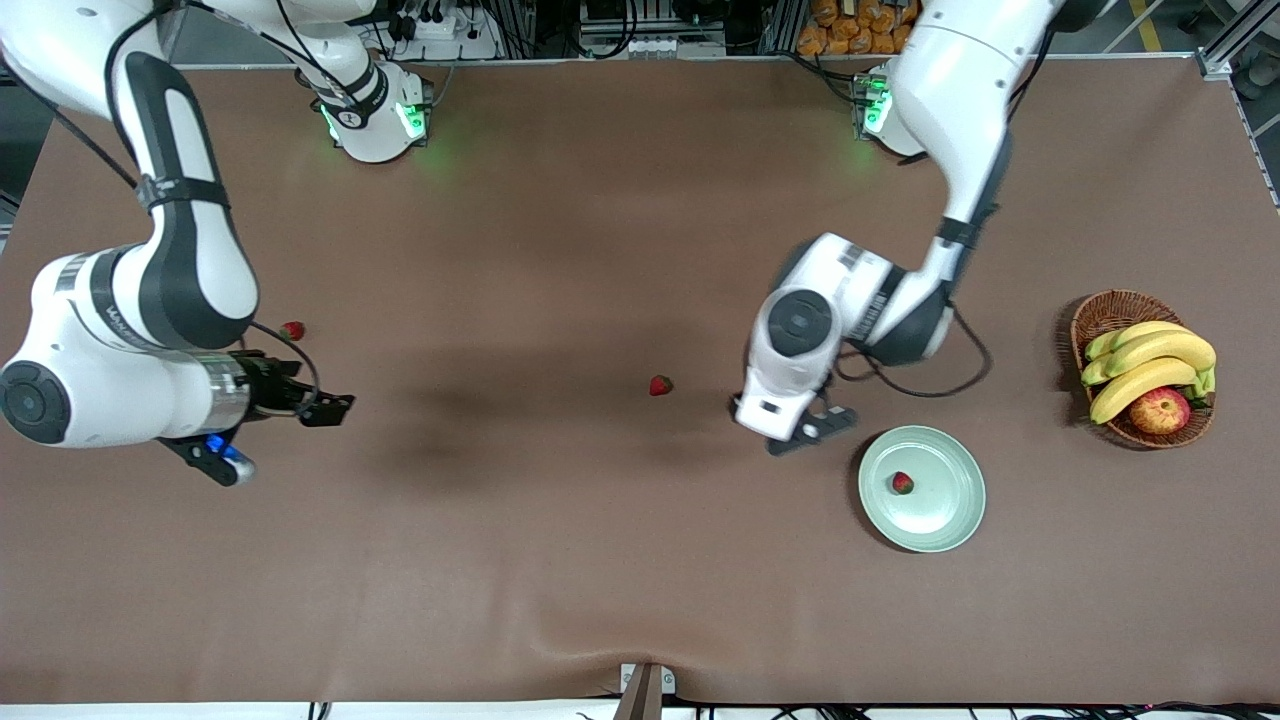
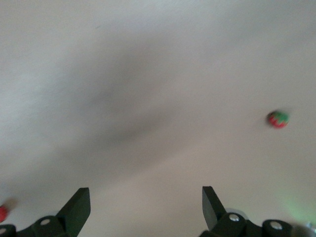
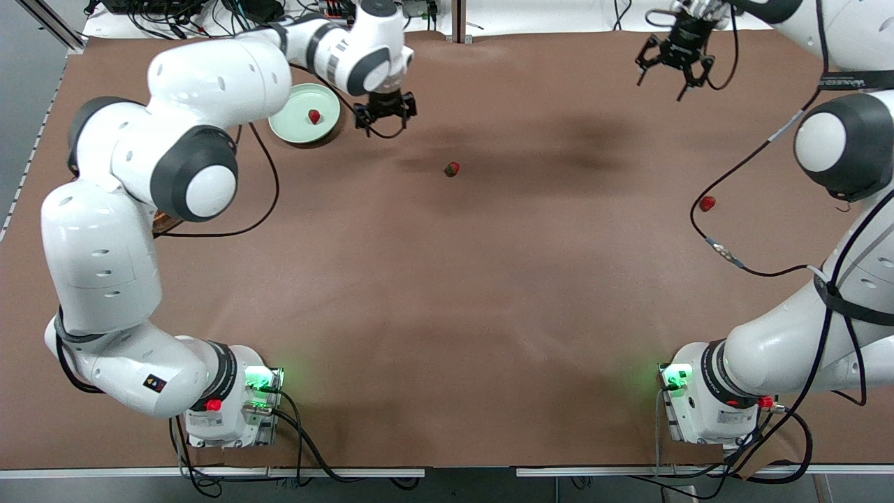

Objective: Collect all strawberries into plate
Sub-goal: 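Grasp the middle strawberry with the left gripper while the right grasps another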

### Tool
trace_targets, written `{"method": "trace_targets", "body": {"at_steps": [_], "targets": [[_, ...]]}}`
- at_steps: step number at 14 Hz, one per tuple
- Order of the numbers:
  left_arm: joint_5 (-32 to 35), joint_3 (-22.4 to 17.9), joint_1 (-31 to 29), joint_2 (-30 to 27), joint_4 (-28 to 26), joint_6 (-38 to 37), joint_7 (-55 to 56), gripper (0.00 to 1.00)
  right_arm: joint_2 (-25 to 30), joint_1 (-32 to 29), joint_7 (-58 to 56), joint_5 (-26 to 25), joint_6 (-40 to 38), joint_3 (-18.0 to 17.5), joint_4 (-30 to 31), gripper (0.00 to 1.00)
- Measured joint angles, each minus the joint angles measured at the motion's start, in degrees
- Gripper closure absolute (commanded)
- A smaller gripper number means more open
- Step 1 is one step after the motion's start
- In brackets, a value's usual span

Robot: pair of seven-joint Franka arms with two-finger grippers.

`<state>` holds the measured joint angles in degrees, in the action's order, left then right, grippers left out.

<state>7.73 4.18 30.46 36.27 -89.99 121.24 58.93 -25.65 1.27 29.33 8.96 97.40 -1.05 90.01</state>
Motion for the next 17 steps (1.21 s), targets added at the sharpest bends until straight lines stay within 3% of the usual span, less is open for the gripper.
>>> {"method": "trace_targets", "body": {"at_steps": [3,8,12,17], "targets": [[-1.24,0.01,4.26,2.07,1.66,0.61,3.43,0.0,4.23,-3.45,-8.59,-2.86,6.91,0.08,10.88,0.0],[-1.63,0.0,7.46,5.72,3.09,6.4,2.29,0.0,6.33,-12.91,-23.75,-6.76,16.61,0.23,20.61,0.0],[-1.63,0.0,8.55,9.57,6.84,7.41,0.43,0.0,6.32,-14.29,-25.95,-7.98,27.39,-0.12,29.73,0.01],[-1.63,0.0,10.5,12.58,9.25,8.04,0.29,0.0,6.33,-14.19,-25.95,-8.25,28.67,-0.45,34.41,0.19]]}}
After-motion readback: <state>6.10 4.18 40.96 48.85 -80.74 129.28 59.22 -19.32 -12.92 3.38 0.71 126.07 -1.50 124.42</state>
